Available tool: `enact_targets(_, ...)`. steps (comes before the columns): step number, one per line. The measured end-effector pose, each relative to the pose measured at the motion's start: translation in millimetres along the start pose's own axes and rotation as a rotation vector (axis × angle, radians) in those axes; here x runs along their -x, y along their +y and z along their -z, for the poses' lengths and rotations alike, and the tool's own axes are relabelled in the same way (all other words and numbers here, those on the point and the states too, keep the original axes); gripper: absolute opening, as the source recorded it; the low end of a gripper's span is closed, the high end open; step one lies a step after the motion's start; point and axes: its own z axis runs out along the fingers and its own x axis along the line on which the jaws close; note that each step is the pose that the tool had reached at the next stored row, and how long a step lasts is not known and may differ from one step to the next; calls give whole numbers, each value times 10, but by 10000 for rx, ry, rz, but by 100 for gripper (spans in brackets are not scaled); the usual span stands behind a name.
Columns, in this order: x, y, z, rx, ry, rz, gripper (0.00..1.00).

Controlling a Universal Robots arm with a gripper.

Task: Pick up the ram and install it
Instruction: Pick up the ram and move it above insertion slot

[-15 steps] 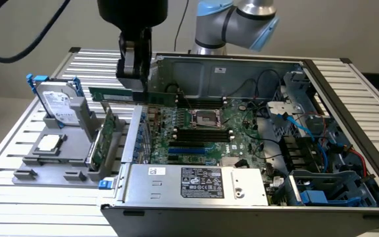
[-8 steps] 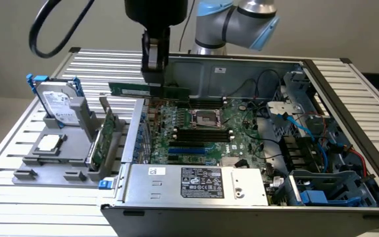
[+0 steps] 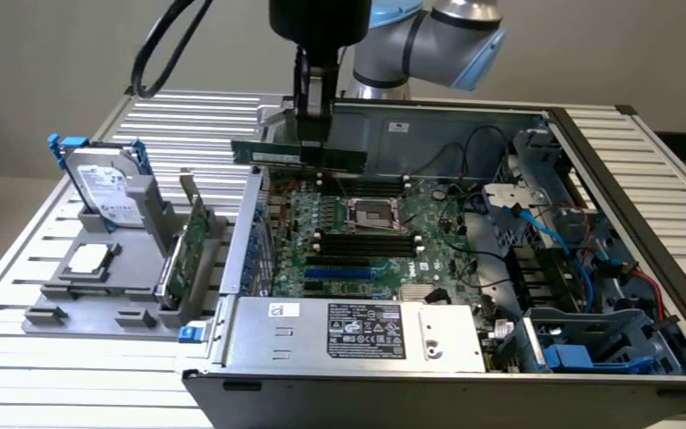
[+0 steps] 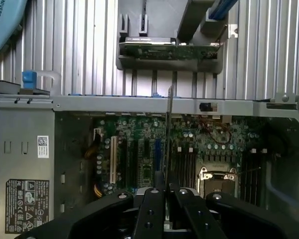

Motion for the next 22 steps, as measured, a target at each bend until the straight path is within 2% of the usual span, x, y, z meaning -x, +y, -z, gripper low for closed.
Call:
enact_targets(5,158,-181,-62,0,1,-1,14)
enact_targets(10,274,-405,-108,0,1,-1,14)
enact_targets(19,428,-810,-201,-1,11,0,14)
enact_targets(22,473,-911,-236,-7,18,0,14)
